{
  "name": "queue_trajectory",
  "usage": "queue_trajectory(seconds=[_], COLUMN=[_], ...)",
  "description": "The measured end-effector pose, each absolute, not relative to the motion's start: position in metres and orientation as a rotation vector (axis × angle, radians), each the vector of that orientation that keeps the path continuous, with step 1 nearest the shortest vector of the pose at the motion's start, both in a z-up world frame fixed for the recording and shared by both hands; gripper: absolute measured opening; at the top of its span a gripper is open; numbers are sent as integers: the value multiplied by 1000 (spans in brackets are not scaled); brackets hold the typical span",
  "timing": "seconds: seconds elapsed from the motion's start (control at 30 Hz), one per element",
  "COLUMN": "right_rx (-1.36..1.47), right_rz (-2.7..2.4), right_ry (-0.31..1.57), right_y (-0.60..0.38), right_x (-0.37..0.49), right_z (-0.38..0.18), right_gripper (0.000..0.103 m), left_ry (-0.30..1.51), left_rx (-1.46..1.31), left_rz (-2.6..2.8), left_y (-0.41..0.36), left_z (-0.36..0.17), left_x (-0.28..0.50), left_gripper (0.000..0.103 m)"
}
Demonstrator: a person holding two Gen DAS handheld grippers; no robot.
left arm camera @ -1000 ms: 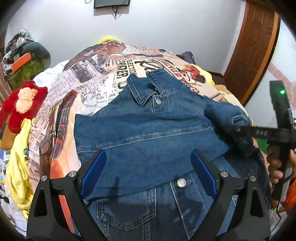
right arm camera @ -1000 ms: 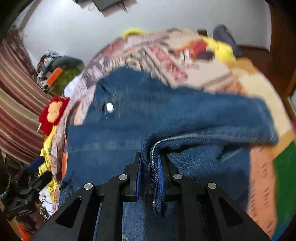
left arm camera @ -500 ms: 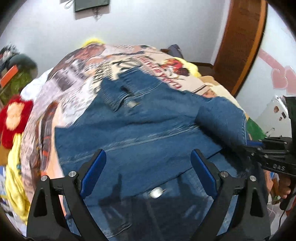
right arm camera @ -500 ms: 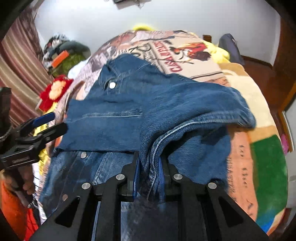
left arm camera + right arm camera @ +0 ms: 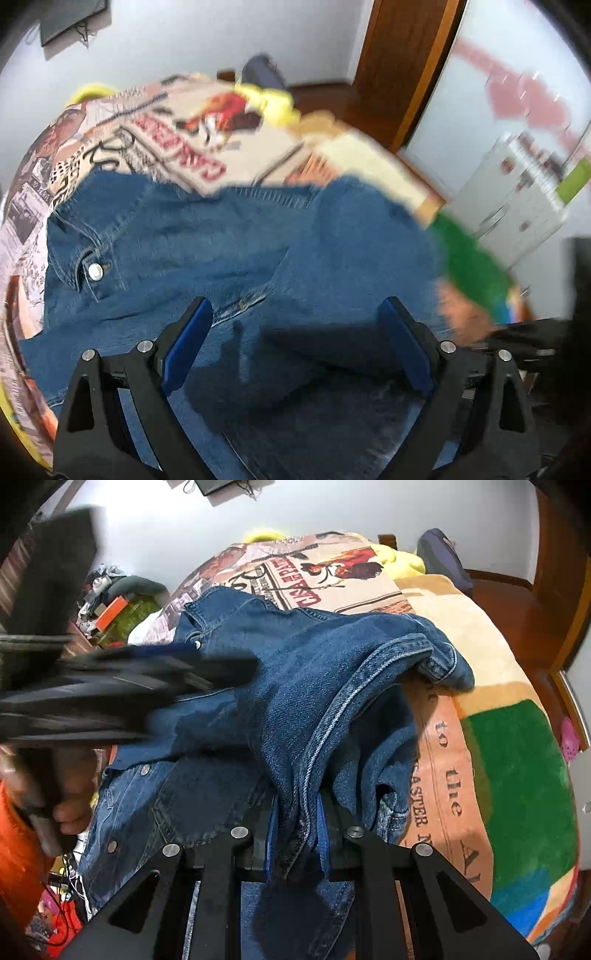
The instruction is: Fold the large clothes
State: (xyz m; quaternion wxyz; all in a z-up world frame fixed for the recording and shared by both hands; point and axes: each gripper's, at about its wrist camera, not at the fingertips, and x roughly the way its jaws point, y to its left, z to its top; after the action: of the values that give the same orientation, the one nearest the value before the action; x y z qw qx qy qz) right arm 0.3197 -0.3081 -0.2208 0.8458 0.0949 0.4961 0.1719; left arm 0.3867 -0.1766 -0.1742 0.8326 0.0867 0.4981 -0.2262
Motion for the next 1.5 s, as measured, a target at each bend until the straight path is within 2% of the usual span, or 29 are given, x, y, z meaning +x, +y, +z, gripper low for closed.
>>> queue_trajectory(seconds=[0.3,0.47,0.7,0.87,0.9,0.93,1.03,1.13,1.2,1.5], right_rx=[230,170,213,253,256,262,285,290,286,259], right_rz=[332,149,49,56,58,62,74,74,69,121], right_ry=[1049,1057,1024,1005,1004,1004,1010,1020,1026,976], right_y=[-342,-379,-411,-410,-409,-409,-407,-405,-404,-380], right_x=[297,284,286,293,294,293,293,295,297,322], right_z=[-220,-217,-212,-210,-210,-210,-212,-216,-218,-194], right_gripper=[14,14,14,14,14,14,14,14,14,14], left_ry=[1139,1097,979,991,993,998,1037,1007,979,688], left_rx=[251,295,268,296,322,360,392,400,389,325], left_rz=[-430,-412,-518,-591,-584,-558,-504,-472,-465,-390], left_y=[-177,-187,-220,-253,-259,-264,-267,-260,-255,-199], left_z=[-224,-203,-147,-150,-156,-166,-189,-191,-180,-68], left_x=[393,395,388,382,382,382,389,388,388,392], left_gripper=[94,90,89,89,81,66,37,19,12,11])
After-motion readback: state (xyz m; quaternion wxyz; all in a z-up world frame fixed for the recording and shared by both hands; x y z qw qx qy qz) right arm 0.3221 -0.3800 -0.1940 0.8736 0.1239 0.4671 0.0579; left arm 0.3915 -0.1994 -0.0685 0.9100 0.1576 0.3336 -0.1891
